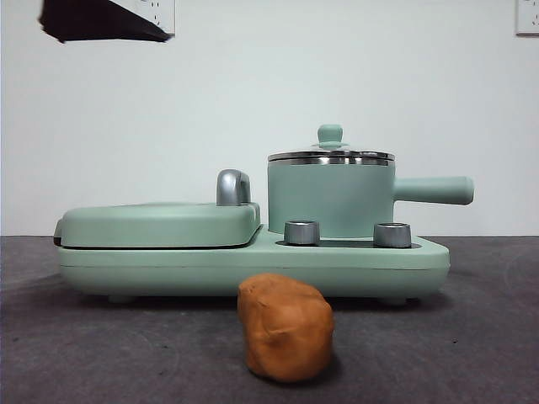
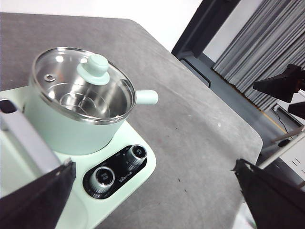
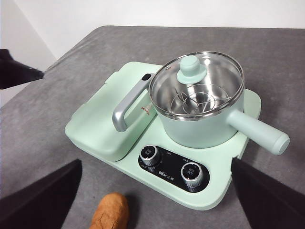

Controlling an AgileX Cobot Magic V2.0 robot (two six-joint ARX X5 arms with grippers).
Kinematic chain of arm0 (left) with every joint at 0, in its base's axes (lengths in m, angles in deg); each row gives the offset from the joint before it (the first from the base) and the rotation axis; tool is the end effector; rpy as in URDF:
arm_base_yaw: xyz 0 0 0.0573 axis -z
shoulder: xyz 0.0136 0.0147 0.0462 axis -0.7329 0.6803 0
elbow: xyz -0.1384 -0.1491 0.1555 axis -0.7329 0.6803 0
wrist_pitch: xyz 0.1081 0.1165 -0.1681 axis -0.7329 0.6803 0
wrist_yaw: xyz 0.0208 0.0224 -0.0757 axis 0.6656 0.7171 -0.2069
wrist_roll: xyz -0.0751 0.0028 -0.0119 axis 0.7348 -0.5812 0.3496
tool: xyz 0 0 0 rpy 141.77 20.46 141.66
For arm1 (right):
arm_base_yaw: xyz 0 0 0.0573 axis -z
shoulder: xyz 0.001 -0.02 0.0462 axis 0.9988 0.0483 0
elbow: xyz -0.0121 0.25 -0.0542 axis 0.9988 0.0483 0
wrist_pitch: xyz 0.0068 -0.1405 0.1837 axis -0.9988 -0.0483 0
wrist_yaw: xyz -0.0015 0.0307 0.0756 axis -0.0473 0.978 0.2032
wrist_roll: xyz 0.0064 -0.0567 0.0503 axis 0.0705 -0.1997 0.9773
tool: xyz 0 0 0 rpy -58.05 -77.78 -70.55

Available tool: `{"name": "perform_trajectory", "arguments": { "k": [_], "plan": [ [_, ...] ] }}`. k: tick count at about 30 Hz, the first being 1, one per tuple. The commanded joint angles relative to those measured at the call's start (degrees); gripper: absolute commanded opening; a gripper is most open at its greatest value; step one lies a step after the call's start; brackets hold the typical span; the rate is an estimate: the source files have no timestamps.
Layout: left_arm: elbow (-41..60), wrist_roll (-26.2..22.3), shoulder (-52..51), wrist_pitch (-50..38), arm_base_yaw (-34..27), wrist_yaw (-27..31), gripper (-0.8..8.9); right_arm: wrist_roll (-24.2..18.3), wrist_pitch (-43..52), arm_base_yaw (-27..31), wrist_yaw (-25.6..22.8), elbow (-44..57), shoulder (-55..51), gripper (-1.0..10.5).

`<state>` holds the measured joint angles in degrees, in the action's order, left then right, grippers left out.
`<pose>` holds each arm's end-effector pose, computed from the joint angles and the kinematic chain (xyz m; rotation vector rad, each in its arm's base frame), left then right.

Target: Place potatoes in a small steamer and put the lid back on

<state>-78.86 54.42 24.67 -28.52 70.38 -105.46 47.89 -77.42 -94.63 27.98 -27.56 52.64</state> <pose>0.2060 -0.1278 0.3218 -0.2820 0.4857 -0.9784 0.1343 0.0495 0.3271 0.1917 0.4573 0.6451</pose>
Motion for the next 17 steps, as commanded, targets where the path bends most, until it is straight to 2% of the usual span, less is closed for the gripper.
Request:
{"name": "perform_trajectory", "arguments": {
  "k": [1, 6, 9, 14, 17],
  "plan": [
    [-4.28, 0.31, 4.02, -0.68, 1.16, -0.22, 6.04, -0.59, 0.57, -0.13, -0.02, -0.83, 0.33, 5.0],
    [-12.87, -0.04, 12.96, 1.25, 3.34, 0.46, 6.03, -0.59, 0.52, -0.13, -0.02, -0.83, 0.33, 5.0],
    [-19.87, -2.32, 19.32, 5.42, 4.92, 1.44, 6.02, -0.57, 0.52, -0.13, 0.00, -0.83, 0.33, 5.0],
    [-31.76, -9.11, 29.42, 13.00, 7.56, 8.33, 6.02, -0.24, 0.52, -0.13, 0.00, -0.83, 0.33, 5.0],
    [-36.63, -12.31, 34.32, 13.38, 9.20, 13.64, 6.02, -0.15, 0.55, -0.13, 0.00, -0.83, 0.33, 5.0]
  ]
}}
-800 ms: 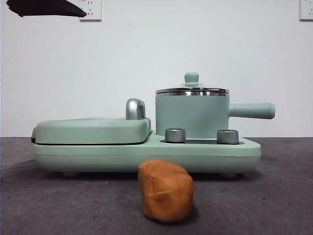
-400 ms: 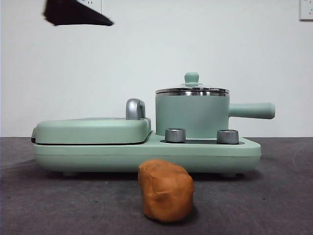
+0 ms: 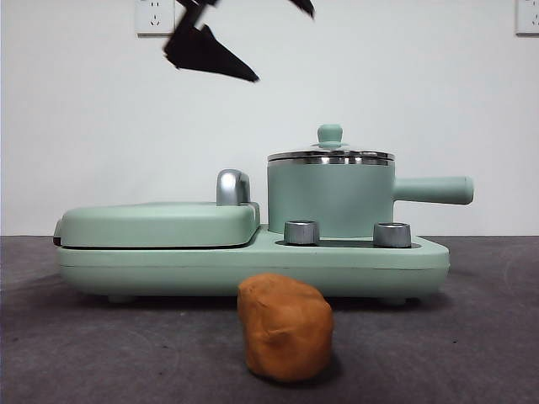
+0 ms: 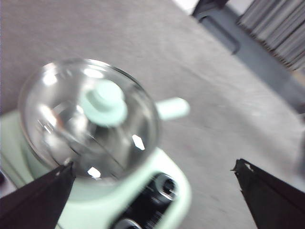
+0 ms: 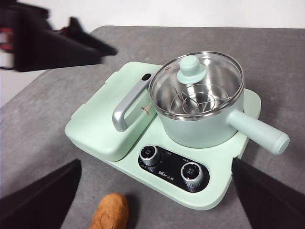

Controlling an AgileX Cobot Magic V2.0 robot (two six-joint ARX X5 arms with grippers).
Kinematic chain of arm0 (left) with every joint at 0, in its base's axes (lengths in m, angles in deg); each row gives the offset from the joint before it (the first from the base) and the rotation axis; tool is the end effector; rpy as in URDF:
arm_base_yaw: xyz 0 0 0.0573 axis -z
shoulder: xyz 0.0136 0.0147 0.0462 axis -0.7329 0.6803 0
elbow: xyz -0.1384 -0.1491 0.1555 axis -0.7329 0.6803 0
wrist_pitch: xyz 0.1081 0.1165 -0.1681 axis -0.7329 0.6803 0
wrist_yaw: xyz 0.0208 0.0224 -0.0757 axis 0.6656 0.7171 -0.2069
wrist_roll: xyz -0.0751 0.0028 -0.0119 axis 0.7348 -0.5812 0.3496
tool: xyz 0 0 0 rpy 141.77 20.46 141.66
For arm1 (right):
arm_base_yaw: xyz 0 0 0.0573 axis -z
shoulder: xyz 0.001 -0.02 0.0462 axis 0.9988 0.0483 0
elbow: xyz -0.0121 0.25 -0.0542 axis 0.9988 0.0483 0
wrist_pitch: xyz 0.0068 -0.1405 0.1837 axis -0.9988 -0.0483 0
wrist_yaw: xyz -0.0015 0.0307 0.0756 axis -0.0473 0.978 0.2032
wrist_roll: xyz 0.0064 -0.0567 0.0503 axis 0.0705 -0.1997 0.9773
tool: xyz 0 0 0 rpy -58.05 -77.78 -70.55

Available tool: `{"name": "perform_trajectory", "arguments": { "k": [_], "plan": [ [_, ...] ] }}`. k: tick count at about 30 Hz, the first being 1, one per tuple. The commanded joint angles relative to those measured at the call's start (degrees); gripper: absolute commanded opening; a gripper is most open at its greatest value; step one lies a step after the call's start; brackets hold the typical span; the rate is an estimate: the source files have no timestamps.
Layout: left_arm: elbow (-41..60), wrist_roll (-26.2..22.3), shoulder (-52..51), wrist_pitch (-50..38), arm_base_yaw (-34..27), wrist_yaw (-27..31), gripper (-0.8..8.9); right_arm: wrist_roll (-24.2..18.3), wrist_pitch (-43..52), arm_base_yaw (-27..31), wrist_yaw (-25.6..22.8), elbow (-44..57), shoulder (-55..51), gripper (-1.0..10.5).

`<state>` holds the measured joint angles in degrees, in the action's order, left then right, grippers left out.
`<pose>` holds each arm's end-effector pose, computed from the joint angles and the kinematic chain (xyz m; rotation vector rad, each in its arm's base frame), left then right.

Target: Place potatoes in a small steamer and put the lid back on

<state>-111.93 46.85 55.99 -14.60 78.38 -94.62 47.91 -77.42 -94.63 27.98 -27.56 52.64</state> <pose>0.3012 -0.2134 0.3327 -0.0938 0.6349 -0.9248 0.1343 0.0495 0.3271 0.1921 0.4574 0.6450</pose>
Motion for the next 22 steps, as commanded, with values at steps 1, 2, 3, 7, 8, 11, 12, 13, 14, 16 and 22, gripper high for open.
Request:
{"name": "perform_trajectory", "arguments": {
  "k": [1, 2, 3, 7, 8, 11, 12, 13, 14, 16, 22],
  "plan": [
    [-4.63, -5.86, 4.35, -1.14, 1.70, 4.00, 6.02, -0.17, 0.55, -0.13, -0.02, -0.83, 0.33, 5.0],
    [-5.62, -7.26, 5.68, -1.97, 2.27, 5.18, 6.02, -0.17, 0.57, -0.13, -0.02, -0.83, 0.33, 5.0],
    [-6.12, -8.66, 6.86, -3.54, 2.80, 6.45, 6.02, -0.17, 0.55, -0.13, -0.02, -0.83, 0.33, 5.0],
    [-6.27, -11.76, 11.50, -12.59, 5.14, 13.07, 6.01, -0.15, 0.57, -0.13, -0.02, -0.83, 0.35, 5.0],
    [-6.27, -11.91, 12.70, -15.04, 5.66, 13.86, 6.01, -0.15, 0.57, -0.13, -0.02, -0.83, 0.35, 5.0],
    [-6.27, -12.24, 15.26, -18.53, 6.45, 13.86, 5.97, -0.13, 0.48, -0.15, -0.02, -0.83, 0.35, 5.0],
    [-6.27, -12.55, 15.76, -18.91, 6.71, 13.90, 5.97, -0.13, 0.48, -0.15, -0.02, -0.83, 0.35, 5.0],
    [-6.27, -12.85, 16.13, -19.21, 6.84, 13.99, 5.97, -0.13, 0.48, -0.13, -0.02, -0.83, 0.35, 5.0],
    [-6.27, -13.18, 16.57, -19.52, 7.06, 14.05, 5.97, -0.13, 0.48, -0.15, -0.02, -0.83, 0.35, 5.0],
    [-6.27, -13.38, 17.35, -20.15, 7.19, 14.19, 5.97, -0.13, 0.48, -0.15, -0.02, -0.83, 0.35, 5.0],
    [-6.27, -13.35, 19.23, -20.50, 7.19, 14.32, 5.92, -0.13, 0.39, -0.13, -0.04, -0.83, 0.35, 5.0]
  ]
}}
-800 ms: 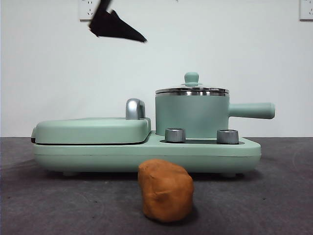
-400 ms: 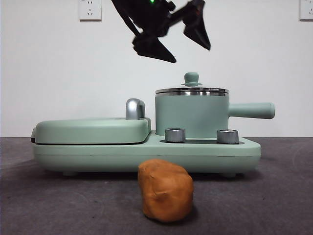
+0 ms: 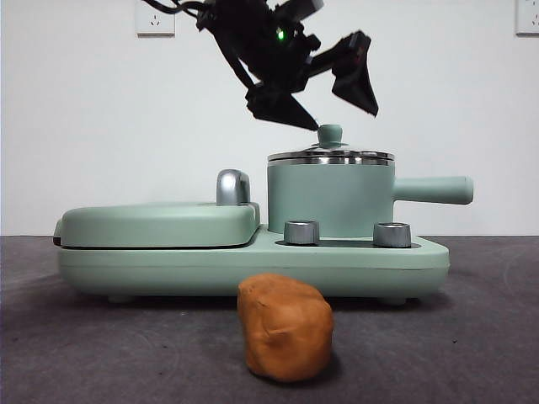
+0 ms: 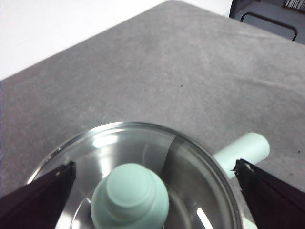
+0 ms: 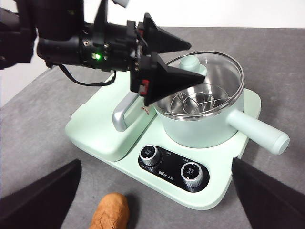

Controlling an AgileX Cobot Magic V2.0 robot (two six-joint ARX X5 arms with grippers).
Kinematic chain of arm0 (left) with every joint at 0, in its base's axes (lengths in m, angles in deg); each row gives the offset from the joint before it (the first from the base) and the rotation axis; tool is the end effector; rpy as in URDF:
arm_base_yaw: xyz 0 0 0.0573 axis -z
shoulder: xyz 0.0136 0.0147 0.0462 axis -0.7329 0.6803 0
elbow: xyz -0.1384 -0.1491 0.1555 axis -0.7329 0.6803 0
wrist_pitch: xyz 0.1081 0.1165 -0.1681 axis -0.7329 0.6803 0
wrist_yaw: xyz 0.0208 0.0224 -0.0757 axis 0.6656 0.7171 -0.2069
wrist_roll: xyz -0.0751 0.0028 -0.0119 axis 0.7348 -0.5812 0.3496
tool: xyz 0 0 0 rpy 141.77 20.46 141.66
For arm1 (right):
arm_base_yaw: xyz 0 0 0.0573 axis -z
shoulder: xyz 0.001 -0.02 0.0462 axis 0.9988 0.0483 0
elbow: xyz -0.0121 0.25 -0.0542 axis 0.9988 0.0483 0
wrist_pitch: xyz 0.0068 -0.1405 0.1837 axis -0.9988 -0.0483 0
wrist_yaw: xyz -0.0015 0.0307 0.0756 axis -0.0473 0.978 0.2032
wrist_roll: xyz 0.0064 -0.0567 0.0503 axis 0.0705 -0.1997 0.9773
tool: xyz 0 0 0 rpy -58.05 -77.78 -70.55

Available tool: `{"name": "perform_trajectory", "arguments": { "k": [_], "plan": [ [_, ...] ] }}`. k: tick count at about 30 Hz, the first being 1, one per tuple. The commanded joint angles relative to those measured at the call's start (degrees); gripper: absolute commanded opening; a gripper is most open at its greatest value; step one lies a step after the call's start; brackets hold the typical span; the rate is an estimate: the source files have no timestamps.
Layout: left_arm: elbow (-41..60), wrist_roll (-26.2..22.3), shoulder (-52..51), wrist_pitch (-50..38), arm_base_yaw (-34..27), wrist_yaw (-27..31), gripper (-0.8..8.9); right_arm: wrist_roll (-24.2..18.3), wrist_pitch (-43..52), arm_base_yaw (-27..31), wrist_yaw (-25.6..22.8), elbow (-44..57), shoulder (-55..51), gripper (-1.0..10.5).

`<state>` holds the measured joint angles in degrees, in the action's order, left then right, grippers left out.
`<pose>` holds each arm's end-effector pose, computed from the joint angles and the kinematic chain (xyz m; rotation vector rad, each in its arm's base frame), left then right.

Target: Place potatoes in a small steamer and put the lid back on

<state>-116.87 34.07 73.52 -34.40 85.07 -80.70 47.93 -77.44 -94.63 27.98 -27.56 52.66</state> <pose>0.3542 -0.2917 0.2774 0.1787 0.3874 -0.8704 0.1343 0.0495 0.3270 0.1925 0.4582 0.6449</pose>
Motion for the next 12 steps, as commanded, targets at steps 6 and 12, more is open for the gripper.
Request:
{"name": "perform_trajectory", "arguments": {
  "k": [6, 12],
  "plan": [
    [-1.33, -0.79, 1.79, -0.52, 0.57, 3.37, 5.32, -0.09, 0.39, -0.13, -0.04, -0.83, 0.33, 5.0],
    [-1.33, -1.57, 1.86, 2.23, 0.85, 3.37, 4.78, 0.48, 0.39, -0.13, -0.07, -0.83, 0.33, 5.0]
  ]
}}
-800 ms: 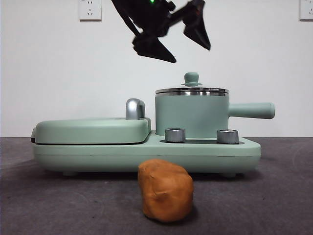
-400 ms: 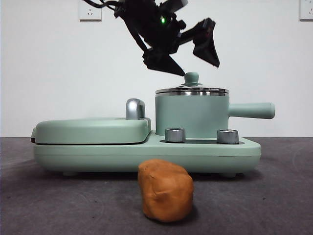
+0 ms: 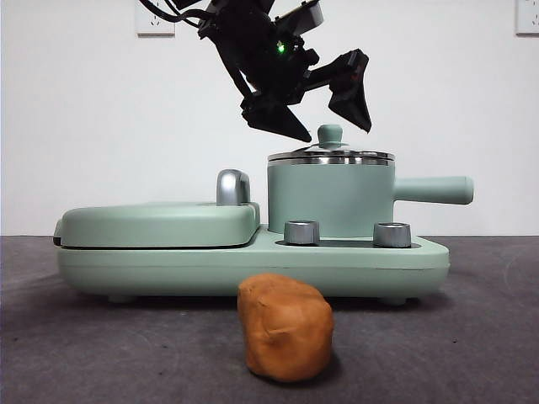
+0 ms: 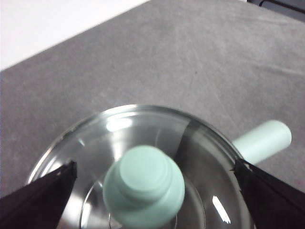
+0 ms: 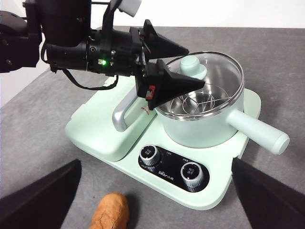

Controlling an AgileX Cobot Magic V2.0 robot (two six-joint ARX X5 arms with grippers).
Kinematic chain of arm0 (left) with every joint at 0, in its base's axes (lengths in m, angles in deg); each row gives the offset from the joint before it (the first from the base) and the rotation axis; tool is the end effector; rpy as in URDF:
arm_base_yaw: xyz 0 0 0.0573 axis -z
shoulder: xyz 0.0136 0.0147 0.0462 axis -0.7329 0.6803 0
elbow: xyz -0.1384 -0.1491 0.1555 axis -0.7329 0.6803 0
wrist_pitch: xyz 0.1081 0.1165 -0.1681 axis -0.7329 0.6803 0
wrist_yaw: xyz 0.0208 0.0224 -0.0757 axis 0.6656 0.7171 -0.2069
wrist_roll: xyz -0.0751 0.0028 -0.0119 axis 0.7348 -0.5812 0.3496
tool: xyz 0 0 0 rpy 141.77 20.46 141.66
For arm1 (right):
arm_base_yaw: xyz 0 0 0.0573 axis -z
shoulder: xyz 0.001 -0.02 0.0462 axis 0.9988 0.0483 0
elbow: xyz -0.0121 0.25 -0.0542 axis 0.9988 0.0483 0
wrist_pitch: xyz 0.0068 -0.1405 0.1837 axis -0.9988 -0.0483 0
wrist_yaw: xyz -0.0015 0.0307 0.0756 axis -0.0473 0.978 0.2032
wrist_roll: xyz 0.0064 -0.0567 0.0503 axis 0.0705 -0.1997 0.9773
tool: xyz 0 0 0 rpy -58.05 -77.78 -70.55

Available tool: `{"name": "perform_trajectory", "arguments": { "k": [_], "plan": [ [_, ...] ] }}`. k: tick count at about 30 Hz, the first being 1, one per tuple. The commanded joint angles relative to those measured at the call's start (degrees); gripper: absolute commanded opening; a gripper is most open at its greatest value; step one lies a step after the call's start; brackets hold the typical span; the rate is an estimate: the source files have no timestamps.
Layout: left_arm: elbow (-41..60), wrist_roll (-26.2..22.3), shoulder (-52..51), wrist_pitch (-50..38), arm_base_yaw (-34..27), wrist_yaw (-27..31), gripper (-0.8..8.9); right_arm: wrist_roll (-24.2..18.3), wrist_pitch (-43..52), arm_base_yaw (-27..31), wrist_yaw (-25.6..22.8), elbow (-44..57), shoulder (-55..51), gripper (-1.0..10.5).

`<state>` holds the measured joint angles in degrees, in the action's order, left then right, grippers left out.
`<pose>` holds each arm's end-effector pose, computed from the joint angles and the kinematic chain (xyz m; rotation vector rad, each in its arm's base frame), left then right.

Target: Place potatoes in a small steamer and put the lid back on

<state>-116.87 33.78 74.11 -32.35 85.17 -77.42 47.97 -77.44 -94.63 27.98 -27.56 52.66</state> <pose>0.3561 -0.2898 0.2685 0.2080 0.4289 -0.8160 0.1343 0.0495 0.3270 0.1932 0.4585 0.6447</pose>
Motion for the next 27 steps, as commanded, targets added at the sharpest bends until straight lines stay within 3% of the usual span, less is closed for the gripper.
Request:
{"name": "perform_trajectory", "arguments": {
  "k": [1, 6, 12, 20, 24, 27],
  "plan": [
    [-1.33, -1.73, 1.33, 0.37, 0.90, 0.09, 4.53, 0.46, 0.39, -0.13, -0.07, -0.83, 0.33, 5.0],
    [-1.33, -4.96, 1.46, 0.15, 1.09, 0.07, 3.68, 0.48, 0.39, -0.13, -0.17, -0.83, 0.33, 5.0],
    [-1.33, -6.36, 1.49, 0.09, 1.07, 0.09, 3.48, 0.61, 0.37, -0.13, -0.48, -0.83, 0.33, 5.0],
    [-1.33, -6.73, 1.49, -0.11, 0.96, 0.09, 1.63, 0.61, 0.17, -0.13, -0.48, -0.83, 0.33, 5.0],
    [-1.33, -6.71, 1.49, -0.15, 0.96, 0.09, 1.44, 0.63, 0.15, -0.13, -0.46, -0.83, 0.33, 5.0],
    [-1.33, -6.71, 1.49, 0.09, 0.96, 0.09, 0.54, 0.63, 0.15, -0.13, -0.48, -0.83, 0.33, 5.0]
  ]
}}
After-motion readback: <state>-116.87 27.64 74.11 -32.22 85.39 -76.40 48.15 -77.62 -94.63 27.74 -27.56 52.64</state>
